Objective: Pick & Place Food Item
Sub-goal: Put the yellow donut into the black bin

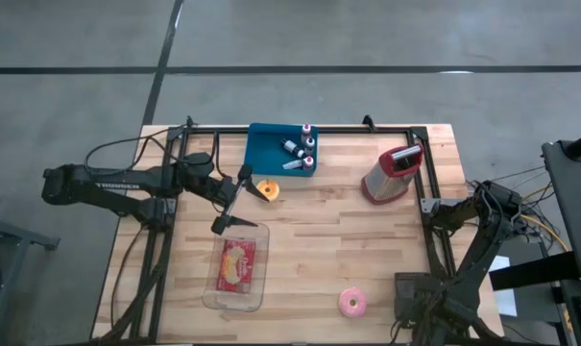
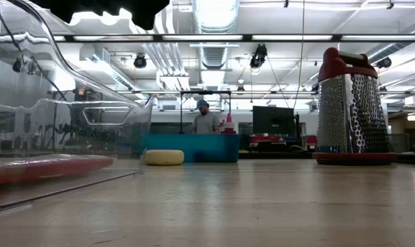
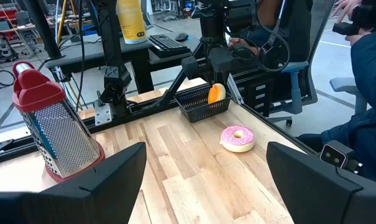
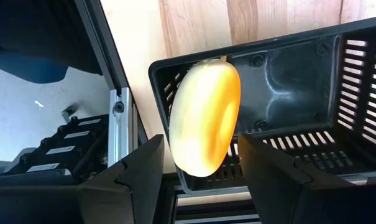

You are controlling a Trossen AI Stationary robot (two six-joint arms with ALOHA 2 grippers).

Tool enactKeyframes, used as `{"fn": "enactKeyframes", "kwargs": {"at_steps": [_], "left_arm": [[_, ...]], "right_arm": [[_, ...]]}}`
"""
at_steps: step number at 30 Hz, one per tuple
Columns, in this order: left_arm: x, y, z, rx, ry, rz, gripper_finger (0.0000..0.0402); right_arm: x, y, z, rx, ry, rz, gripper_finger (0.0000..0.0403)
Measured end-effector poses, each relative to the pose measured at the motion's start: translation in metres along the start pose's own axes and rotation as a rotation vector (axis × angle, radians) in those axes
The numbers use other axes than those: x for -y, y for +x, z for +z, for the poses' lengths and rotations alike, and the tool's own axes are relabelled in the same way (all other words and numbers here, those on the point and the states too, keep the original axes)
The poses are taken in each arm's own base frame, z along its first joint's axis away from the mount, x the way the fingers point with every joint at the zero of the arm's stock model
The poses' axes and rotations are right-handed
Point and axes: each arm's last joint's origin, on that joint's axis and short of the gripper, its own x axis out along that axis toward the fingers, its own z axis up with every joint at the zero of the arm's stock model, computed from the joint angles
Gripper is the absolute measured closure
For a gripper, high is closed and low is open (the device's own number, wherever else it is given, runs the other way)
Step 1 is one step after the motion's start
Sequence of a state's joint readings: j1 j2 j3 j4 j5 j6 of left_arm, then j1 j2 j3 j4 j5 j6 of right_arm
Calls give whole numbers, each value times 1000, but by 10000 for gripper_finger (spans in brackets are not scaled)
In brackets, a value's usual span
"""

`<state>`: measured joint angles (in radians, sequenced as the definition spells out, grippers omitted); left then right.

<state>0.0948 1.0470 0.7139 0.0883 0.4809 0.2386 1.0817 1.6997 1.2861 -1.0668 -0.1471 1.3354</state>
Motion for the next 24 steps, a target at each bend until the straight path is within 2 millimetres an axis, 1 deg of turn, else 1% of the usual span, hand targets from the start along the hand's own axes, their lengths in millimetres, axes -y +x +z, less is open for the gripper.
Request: {"fn": "enactKeyframes", "kwargs": {"at_steps": [5, 7, 10, 14, 18, 21, 24], "left_arm": [[0, 0, 0, 0, 0, 0, 62], [0, 0, 0, 0, 0, 0, 62], [0, 0, 0, 0, 0, 0, 62], [0, 0, 0, 0, 0, 0, 62], [0, 0, 0, 0, 0, 0, 62], [0, 0, 0, 0, 0, 0, 62], [0, 0, 0, 0, 0, 0, 62]], "right_arm": [[2, 0, 0, 13, 10, -18, 199], [4, -4, 0, 30, 65, -53, 199], [7, -14, -1, 64, 144, -81, 199], [7, -30, 0, 118, 160, -97, 199], [7, -49, 4, 238, 193, -108, 199], [7, -56, 8, 344, 256, -109, 199], [11, -60, 17, 404, 353, -122, 199]]}}
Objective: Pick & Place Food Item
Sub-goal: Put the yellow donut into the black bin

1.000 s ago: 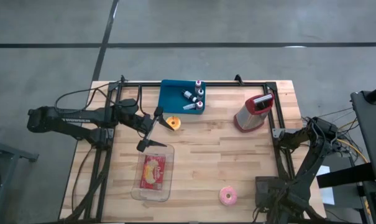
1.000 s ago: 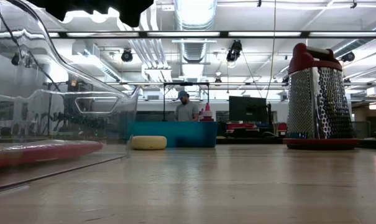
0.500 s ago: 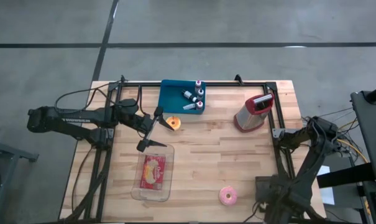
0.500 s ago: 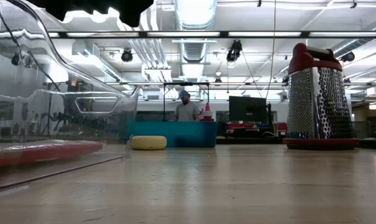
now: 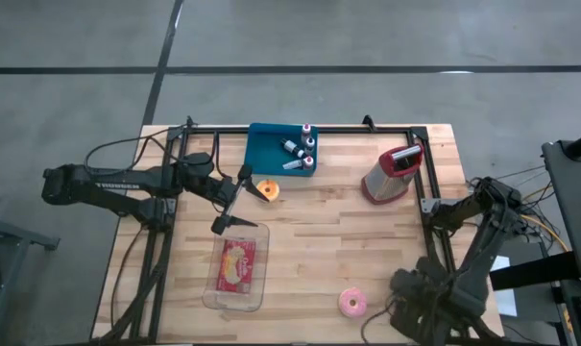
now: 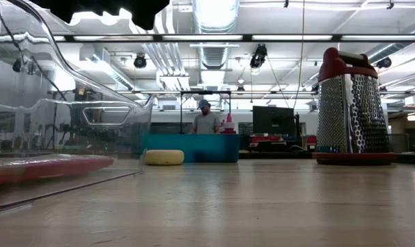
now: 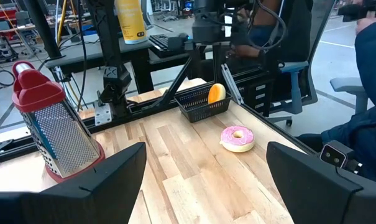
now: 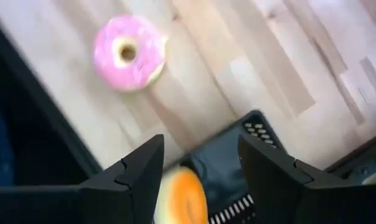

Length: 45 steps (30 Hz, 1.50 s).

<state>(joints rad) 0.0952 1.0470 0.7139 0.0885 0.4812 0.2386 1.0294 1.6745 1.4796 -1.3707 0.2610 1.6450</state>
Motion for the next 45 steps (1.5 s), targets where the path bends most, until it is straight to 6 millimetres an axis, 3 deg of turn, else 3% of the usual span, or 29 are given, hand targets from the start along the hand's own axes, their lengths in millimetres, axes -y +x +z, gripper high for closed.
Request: {"fn": "enactKeyframes", "kwargs": {"at_steps": [9, 14, 20, 24, 29, 33, 37, 45], "left_arm": [[0, 0, 0, 0, 0, 0, 62], [0, 0, 0, 0, 0, 0, 62], [0, 0, 0, 0, 0, 0, 62], [0, 0, 0, 0, 0, 0, 62], [0, 0, 0, 0, 0, 0, 62], [0, 0, 0, 0, 0, 0, 62], [0, 0, 0, 0, 0, 0, 62], [0, 0, 0, 0, 0, 0, 62]], "right_arm": [[6, 14, 41, 10, 193, -90, 199], [10, 23, 61, 8, 217, -123, 199], [12, 29, 76, 3, 82, -141, 199], [15, 32, 90, 105, -20, -179, 199], [21, 41, 108, 166, -297, -268, 199], [28, 59, 119, 276, -440, -419, 199], [42, 83, 128, 343, -465, -554, 199], [55, 135, 140, 451, -544, -600, 199]]}}
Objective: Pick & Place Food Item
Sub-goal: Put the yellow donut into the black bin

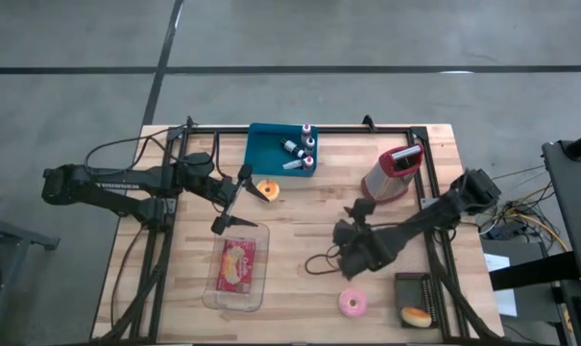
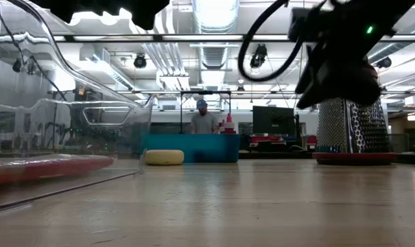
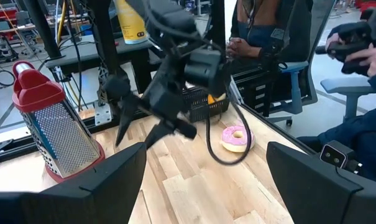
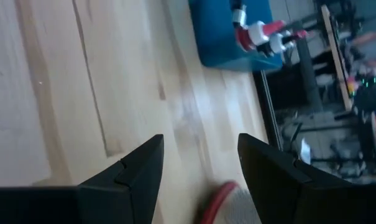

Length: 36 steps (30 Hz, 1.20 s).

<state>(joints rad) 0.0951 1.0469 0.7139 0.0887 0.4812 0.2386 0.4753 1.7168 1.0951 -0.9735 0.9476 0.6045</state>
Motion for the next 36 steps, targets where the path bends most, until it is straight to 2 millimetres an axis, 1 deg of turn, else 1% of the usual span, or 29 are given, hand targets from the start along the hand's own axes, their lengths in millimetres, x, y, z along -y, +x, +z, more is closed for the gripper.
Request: {"fn": "enactKeyframes", "kwargs": {"at_steps": [5, 11, 14, 18, 21, 25, 28, 32, 36], "left_arm": [[0, 0, 0, 0, 0, 0, 62], [0, 0, 0, 0, 0, 0, 62], [0, 0, 0, 0, 0, 0, 62], [0, 0, 0, 0, 0, 0, 62], [0, 0, 0, 0, 0, 0, 62], [0, 0, 0, 0, 0, 0, 62], [0, 0, 0, 0, 0, 0, 62], [0, 0, 0, 0, 0, 0, 62], [0, 0, 0, 0, 0, 0, 62]], "right_arm": [[-1, 31, 4, 27, -75, 14, 199], [8, 66, 23, 128, -150, 23, 199], [15, 83, 30, 173, -204, 110, 199], [31, 105, 37, 220, -260, 250, 199], [42, 117, 41, 262, -325, 306, 200], [50, 125, 51, 342, -362, 321, 200], [46, 133, 58, 379, -339, 304, 200], [35, 146, 68, 417, -236, 288, 200], [20, 164, 73, 350, -248, 209, 200]]}}
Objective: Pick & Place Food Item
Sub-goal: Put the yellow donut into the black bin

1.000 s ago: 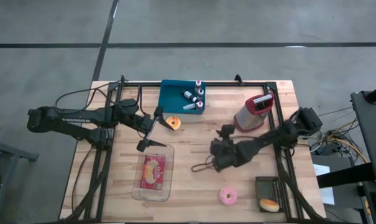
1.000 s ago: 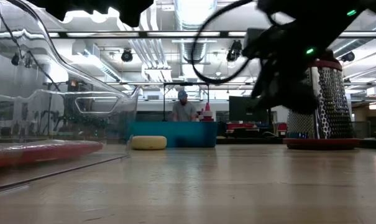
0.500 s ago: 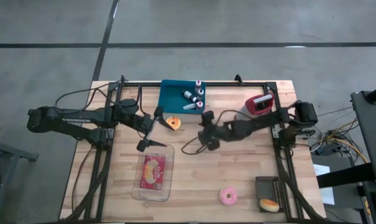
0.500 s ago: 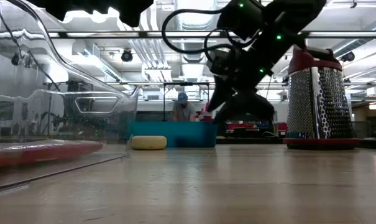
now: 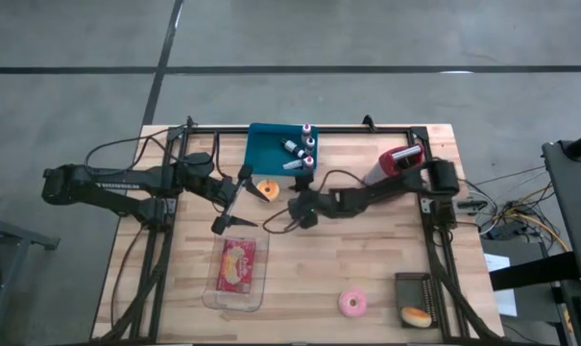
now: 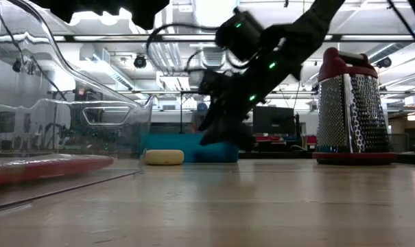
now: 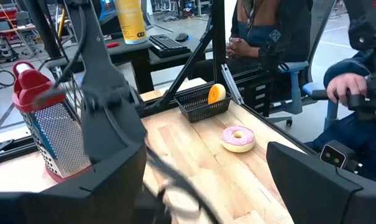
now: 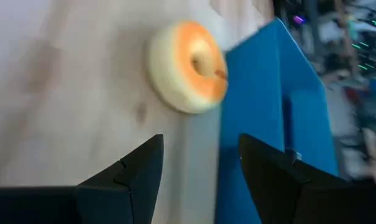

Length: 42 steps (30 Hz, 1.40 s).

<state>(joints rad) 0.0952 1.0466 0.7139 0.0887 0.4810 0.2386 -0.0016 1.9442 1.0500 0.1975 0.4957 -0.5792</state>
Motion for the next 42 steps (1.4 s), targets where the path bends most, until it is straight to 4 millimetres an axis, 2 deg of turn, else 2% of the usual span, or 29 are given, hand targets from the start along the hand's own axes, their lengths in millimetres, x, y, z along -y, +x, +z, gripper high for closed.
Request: {"fn": "enactKeyframes", "kwargs": {"at_steps": [7, 11, 27, 38, 42], "left_arm": [[0, 0, 0, -1, 0, 0, 62], [0, 0, 0, 0, 0, 0, 62], [0, 0, 0, 0, 0, 0, 62], [0, 0, 0, 1, 1, 0, 62], [0, 0, 0, 1, 1, 0, 62]], "right_arm": [[-15, 34, 12, -85, -27, -90, 200], [-20, 44, 20, -82, -73, -95, 200], [-17, 44, 30, -98, -198, 9, 199], [-9, 43, 37, -130, -510, 10, 200], [-11, 44, 37, -87, -550, 57, 200]]}}
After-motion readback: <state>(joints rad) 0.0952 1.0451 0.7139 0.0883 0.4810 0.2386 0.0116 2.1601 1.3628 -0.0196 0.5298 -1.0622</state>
